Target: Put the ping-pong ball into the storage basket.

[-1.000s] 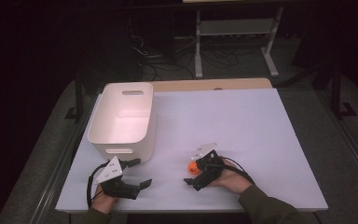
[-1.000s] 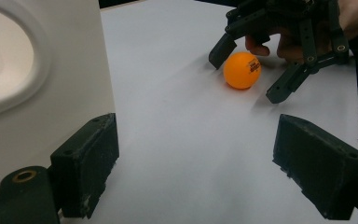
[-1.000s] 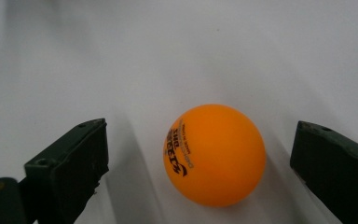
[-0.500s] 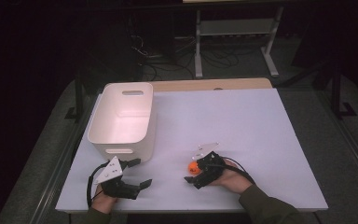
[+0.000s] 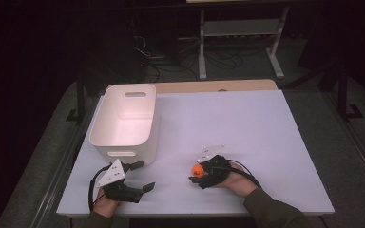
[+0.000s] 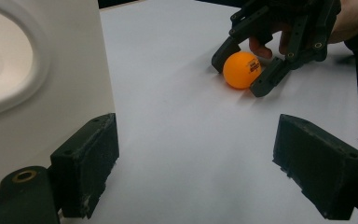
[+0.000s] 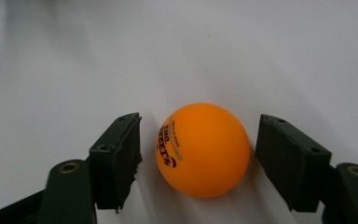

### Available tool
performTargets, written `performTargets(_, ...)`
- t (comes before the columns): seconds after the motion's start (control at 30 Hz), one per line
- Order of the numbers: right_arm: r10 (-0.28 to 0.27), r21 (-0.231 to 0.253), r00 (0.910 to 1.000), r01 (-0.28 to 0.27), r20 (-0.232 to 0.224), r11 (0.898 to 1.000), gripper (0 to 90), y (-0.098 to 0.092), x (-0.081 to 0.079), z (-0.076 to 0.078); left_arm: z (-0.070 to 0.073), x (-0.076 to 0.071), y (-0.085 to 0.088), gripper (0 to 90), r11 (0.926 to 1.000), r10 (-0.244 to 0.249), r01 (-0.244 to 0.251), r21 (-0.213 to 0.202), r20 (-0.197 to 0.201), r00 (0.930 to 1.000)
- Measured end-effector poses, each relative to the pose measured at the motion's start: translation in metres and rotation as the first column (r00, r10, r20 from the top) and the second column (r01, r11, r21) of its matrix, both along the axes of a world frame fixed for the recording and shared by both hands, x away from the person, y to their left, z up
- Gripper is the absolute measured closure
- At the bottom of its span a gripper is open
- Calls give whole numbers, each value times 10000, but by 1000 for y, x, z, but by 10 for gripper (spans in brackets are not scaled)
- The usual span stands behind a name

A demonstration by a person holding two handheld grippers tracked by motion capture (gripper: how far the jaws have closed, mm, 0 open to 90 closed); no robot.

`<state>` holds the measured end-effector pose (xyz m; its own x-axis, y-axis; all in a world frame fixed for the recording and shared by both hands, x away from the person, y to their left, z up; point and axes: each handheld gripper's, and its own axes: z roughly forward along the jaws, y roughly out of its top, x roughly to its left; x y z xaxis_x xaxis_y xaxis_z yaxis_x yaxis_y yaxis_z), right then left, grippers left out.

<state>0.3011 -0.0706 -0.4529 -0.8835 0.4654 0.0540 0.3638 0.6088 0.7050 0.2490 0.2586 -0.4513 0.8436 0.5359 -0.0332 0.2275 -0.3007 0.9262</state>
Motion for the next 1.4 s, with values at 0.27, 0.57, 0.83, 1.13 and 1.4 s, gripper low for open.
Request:
performTargets(0.27, 37, 23, 10000, -36, -6, 10000, 362, 0, 0, 0, 0, 0, 0, 141, 10000, 2, -2, 8, -4, 10000)
performTargets(0.57, 49, 57, 10000, -49, 19, 10000, 403, -1, 0, 0, 0, 0, 0, 141, 10000, 4, -4, 12, 1, 10000)
performTargets(0.83, 41, 84, 10000, -41, 6, 10000, 454, -1, 0, 1, 0, 0, 0, 141, 10000, 4, -4, 14, 4, 10000)
performTargets(1.13, 84, 97, 10000, -84, 13, 9999, 488, -2, 1, 1, 0, 0, 0, 141, 10000, 4, -4, 13, -1, 10000)
performTargets(1.4, 130, 123, 9999, -129, -83, 9998, 491, -3, 1, 1, 0, 0, 0, 141, 10000, 7, -7, 14, -7, 10000)
